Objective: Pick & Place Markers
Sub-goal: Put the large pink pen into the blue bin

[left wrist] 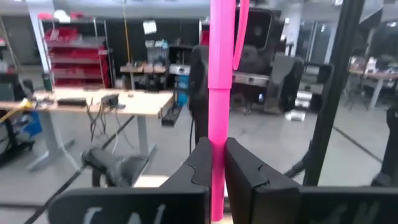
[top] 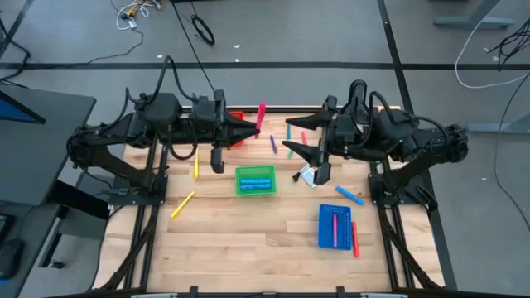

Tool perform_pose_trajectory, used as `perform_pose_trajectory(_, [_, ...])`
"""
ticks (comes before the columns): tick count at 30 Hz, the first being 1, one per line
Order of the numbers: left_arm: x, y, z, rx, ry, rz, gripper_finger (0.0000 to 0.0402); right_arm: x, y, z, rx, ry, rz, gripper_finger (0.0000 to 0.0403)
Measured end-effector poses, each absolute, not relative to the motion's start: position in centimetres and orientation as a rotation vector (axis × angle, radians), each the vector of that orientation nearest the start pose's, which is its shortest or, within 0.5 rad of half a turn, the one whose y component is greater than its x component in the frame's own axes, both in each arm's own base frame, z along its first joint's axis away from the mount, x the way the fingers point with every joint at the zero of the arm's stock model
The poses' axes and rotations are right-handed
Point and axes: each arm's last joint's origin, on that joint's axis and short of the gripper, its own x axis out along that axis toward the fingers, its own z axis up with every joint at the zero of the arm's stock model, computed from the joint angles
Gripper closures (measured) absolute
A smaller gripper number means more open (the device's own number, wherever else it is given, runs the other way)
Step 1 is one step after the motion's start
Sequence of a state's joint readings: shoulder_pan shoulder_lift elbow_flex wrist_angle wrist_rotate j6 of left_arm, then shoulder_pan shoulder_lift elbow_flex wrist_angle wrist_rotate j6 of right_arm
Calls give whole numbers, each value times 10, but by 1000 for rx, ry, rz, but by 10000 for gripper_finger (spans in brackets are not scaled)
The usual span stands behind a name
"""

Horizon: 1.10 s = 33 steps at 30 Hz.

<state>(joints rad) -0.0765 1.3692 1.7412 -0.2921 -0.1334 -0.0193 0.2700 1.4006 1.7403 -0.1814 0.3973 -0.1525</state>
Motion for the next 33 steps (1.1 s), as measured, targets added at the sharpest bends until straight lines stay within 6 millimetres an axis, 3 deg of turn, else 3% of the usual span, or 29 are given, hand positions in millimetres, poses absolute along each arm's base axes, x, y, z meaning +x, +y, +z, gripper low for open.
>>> perform_pose_trajectory(10, [295,-24,507,-15,-119,1,381,295,61,518,-95,-151,-88,170])
perform_pose_trajectory(18, [308,-27,502,-24,-128,-37,381,300,60,517,-89,-156,-80,188])
perform_pose_trajectory(33, [306,-27,504,-20,-139,-30,381,295,63,518,-84,-153,-65,370])
